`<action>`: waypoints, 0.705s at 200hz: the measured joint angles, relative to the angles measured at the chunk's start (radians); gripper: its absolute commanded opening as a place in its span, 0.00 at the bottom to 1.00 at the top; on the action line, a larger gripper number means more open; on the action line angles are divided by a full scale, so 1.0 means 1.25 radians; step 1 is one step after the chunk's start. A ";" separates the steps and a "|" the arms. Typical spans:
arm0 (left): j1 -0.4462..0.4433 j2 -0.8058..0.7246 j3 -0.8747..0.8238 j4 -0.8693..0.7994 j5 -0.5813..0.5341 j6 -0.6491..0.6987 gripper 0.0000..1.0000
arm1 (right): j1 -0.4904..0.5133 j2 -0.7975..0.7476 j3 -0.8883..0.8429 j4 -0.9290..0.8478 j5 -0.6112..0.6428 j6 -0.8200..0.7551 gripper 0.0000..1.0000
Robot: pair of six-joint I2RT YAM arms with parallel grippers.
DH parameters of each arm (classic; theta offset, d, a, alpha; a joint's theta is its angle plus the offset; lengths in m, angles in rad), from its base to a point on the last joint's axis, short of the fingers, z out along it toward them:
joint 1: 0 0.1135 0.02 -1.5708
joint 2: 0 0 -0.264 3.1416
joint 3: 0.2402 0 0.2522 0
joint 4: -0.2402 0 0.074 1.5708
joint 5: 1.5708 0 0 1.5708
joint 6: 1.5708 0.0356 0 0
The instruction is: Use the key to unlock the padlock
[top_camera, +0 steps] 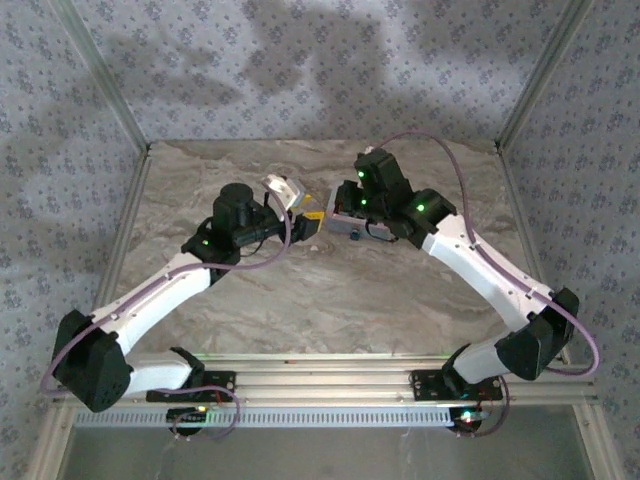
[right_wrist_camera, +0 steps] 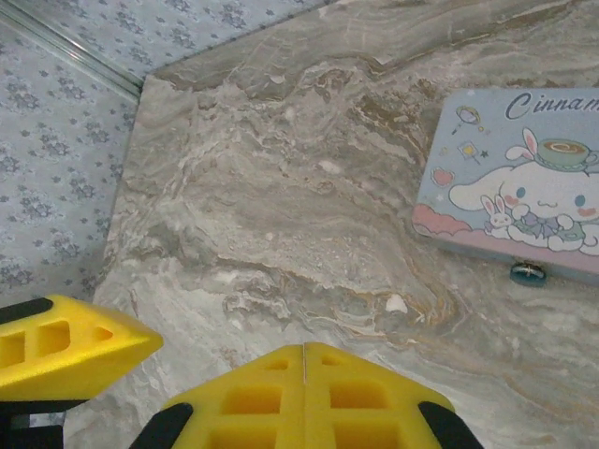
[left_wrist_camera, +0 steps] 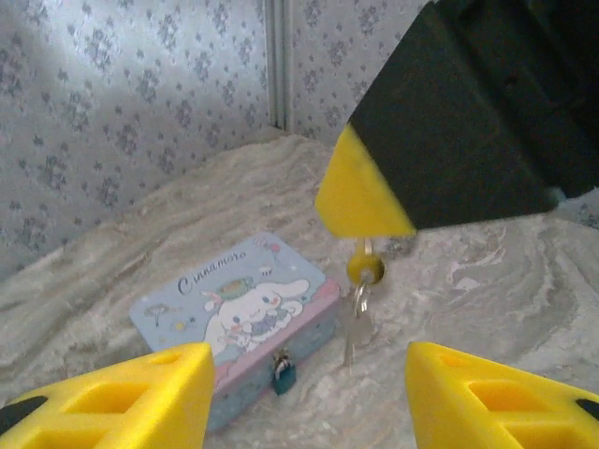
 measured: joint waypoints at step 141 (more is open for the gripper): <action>-0.068 0.089 -0.031 0.160 -0.026 0.149 0.53 | 0.004 0.000 0.000 -0.009 0.014 0.091 0.00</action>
